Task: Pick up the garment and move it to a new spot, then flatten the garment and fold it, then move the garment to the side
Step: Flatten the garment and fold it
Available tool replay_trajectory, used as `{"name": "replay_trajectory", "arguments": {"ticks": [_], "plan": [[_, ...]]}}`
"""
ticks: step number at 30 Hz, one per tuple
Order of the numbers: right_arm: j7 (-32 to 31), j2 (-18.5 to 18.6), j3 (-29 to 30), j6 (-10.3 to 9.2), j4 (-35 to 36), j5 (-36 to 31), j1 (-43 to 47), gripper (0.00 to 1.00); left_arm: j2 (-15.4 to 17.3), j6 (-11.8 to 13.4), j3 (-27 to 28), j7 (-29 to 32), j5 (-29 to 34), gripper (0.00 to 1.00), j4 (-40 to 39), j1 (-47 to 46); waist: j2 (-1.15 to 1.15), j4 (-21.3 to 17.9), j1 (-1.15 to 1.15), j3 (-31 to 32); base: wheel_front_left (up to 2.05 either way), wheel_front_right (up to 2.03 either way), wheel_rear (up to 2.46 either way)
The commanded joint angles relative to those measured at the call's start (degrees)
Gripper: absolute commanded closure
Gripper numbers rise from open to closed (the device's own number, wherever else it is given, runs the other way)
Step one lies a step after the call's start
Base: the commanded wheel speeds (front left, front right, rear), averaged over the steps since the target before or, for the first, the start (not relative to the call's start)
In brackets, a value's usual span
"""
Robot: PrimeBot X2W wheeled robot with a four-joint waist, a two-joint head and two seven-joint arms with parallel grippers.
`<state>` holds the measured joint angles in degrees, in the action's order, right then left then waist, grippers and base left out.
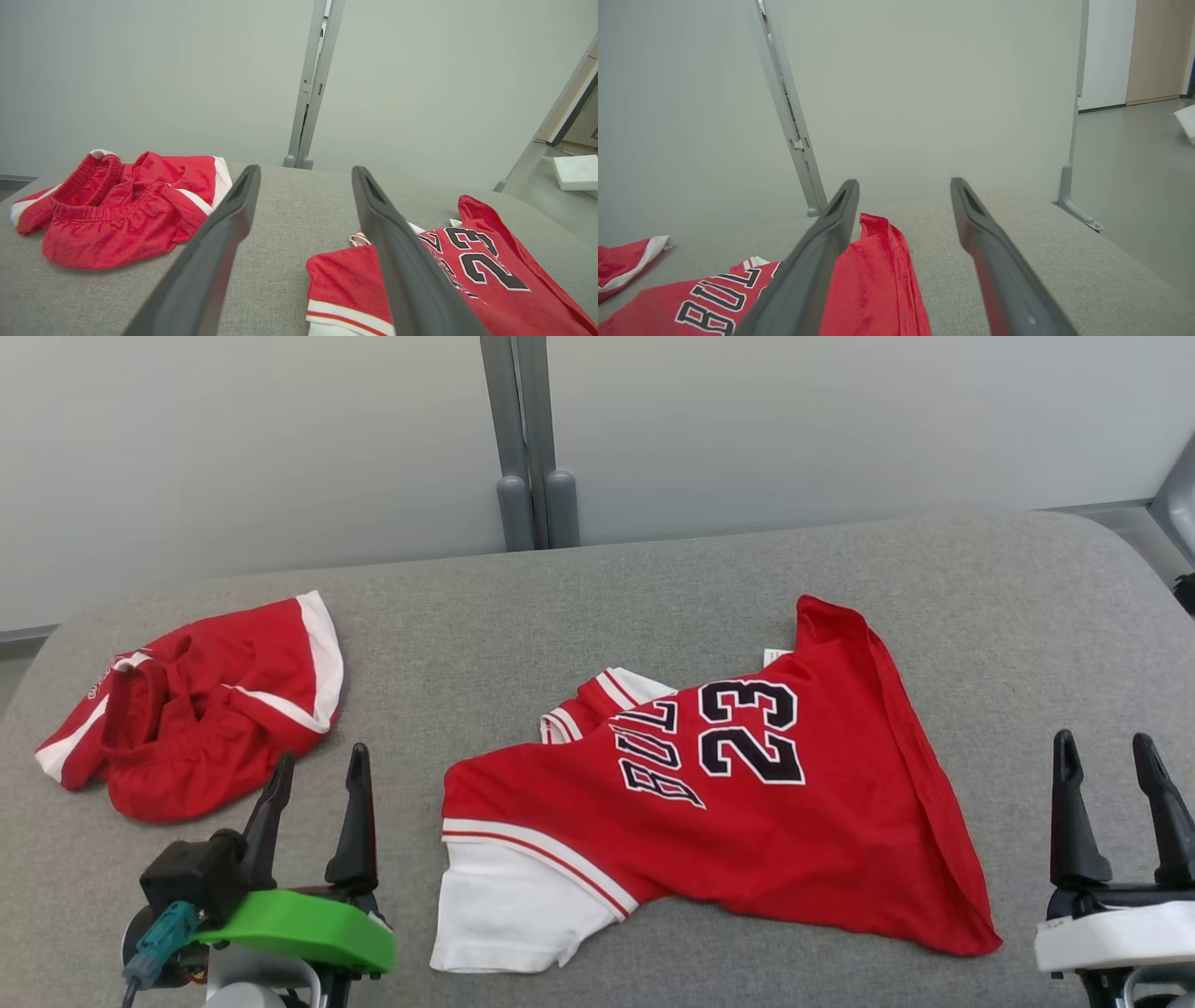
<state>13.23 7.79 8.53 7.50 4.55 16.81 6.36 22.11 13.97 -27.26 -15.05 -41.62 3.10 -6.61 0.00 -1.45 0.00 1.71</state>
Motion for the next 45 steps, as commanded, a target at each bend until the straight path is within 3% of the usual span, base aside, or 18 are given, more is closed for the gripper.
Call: {"name": "replay_trajectory", "arguments": {"ticks": [1,10,31,38,45], "plan": [[0.51,0.40,-0.62,-0.02,-0.38,-0.37,0.63,0.00,-0.42,-0.49,0.67,-0.16,1.17,0.00,0.22,1.45,0.00,0.27,0.00,0.37,0.00,0.00,0.00],[1.28,2.74,-3.41,-0.03,-3.39,0.25,1.02,0.00,-2.95,-3.98,4.28,-0.17,5.07,0.00,2.53,5.17,0.00,-0.12,0.00,1.02,0.00,0.00,0.00],[0.27,3.86,-3.13,-0.03,-3.21,0.86,0.81,0.00,-5.47,-6.12,6.52,-0.04,8.38,0.00,5.46,5.87,0.00,-0.17,0.00,1.24,0.00,0.00,0.00],[-13.82,6.93,-4.53,-0.03,-8.94,4.29,1.17,0.00,-3.22,-7.66,3.10,11.96,5.51,0.00,5.83,6.83,0.00,-0.50,0.00,-0.03,0.00,0.00,0.00],[-25.24,7.27,-5.62,-0.02,-14.62,7.30,1.71,0.00,-1.88,-7.44,-0.10,22.79,3.67,0.00,5.54,7.35,0.00,-0.12,0.00,-1.66,0.00,0.00,0.00]]}}
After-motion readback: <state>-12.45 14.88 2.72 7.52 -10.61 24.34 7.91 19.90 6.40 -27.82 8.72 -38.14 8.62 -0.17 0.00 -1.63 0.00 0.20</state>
